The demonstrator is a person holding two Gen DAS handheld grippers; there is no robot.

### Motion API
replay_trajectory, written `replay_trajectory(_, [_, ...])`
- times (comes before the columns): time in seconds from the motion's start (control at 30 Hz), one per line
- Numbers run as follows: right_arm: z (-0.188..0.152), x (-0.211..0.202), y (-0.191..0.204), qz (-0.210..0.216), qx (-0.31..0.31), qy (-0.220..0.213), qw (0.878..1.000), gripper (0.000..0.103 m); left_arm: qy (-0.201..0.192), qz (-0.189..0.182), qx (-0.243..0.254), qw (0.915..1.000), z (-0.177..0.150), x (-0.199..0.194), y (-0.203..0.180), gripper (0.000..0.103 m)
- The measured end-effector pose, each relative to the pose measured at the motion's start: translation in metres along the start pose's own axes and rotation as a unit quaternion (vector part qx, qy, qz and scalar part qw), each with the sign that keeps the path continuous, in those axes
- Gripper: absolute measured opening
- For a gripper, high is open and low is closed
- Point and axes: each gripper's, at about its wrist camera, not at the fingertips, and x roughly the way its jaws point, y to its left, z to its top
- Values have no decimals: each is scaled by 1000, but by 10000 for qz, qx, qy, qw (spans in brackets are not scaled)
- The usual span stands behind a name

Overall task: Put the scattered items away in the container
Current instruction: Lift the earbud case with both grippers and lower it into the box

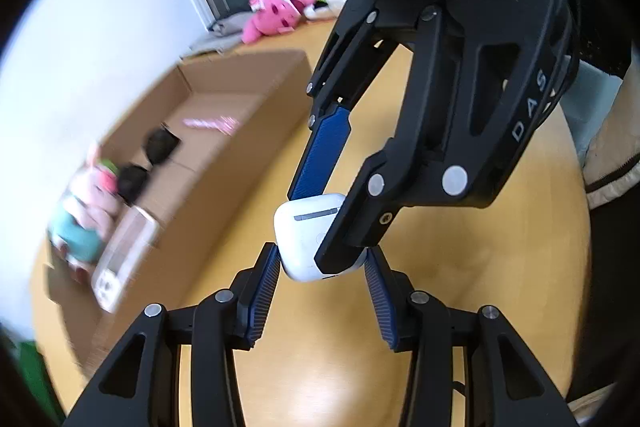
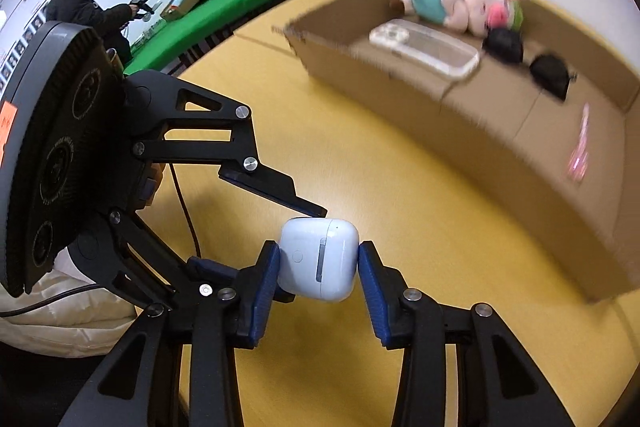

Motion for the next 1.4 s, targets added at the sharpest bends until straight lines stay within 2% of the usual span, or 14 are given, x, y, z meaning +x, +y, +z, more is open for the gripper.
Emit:
replay_trajectory(0.23, [54,-42,-10,-236,-453,-363,9980,43,-64,497,435,9978,32,-25,54,43])
replay_trajectory(0.3, [71,-50,-17,-250,-512,-462,9973,40,-8,577,517,9970,38,-27,71,43])
replay_trajectory(0.37, [87,-56,-27,-242,-505,-547,9969,30,25,589,551,9967,43,-24,93,43])
replay_trajectory(0.57, [124,-59,-64,-305,-404,-623,9968,30,117,433,572,9974,60,0,144,43])
replay_trajectory(0.9, [137,-30,-140,-265,18,-416,9988,30,269,-13,675,9974,72,69,189,43])
replay_trajectory(1.13, [146,7,-185,-192,294,-114,9993,30,661,-420,549,9954,68,122,213,43])
replay_trajectory(1.4, [149,56,-218,-29,593,408,9974,30,1159,-685,373,9902,57,172,218,43])
